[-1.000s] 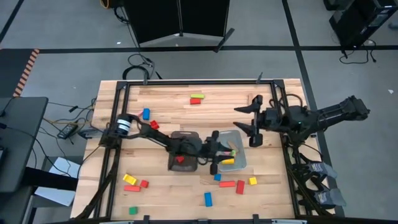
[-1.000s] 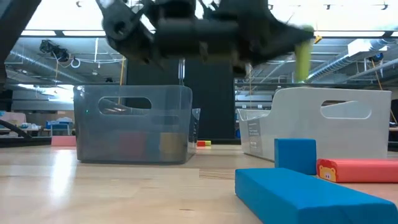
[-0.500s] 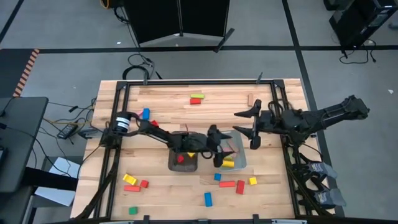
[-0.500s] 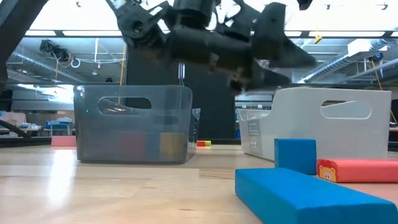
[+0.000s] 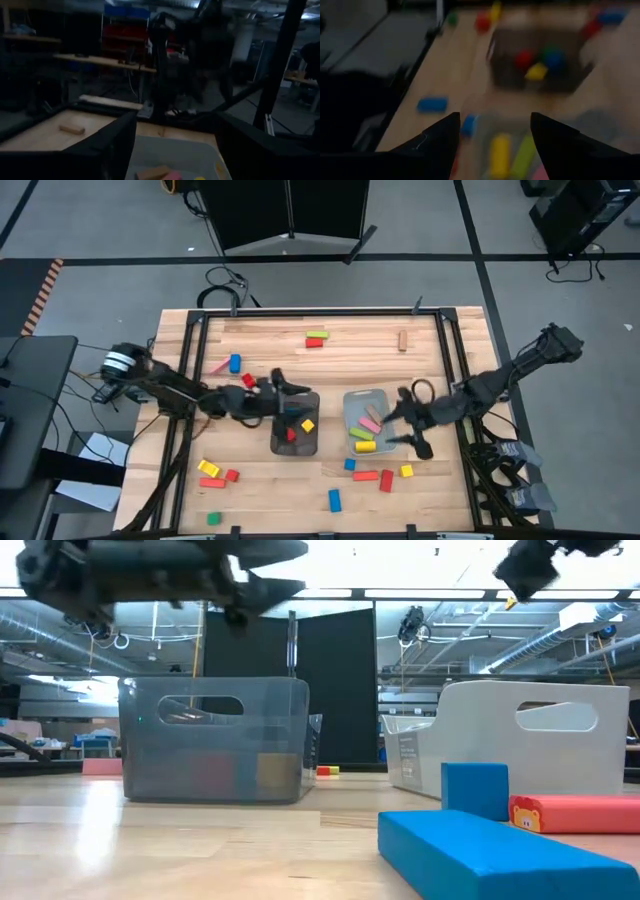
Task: Sort blocks by size
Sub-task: Put the small yellow block into the black bin
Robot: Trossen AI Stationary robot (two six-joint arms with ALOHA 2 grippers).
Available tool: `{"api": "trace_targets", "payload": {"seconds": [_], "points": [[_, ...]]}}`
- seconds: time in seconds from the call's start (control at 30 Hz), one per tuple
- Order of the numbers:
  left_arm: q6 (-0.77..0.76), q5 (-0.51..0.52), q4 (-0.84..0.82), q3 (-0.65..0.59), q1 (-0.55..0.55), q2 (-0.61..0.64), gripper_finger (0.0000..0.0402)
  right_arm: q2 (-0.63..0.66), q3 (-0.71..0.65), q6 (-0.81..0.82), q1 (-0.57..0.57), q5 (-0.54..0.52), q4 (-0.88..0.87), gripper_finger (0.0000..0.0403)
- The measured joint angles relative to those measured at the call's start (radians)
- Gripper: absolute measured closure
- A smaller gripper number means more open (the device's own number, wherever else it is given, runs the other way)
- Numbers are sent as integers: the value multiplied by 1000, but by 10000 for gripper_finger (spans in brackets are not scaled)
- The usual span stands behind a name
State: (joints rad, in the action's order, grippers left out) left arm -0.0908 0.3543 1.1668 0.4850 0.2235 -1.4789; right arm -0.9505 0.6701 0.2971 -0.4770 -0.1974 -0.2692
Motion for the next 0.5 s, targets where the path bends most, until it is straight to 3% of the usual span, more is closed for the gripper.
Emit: {"api": "trace_targets", "payload": {"seconds": [0.23,0.5], "points": [[70,52,26,-119,32,226,137,-178,0,279,-197,22,-58,149],[133,67,18,-145,32,323,137,-356,0,549,-357,9,-94,149]]}}
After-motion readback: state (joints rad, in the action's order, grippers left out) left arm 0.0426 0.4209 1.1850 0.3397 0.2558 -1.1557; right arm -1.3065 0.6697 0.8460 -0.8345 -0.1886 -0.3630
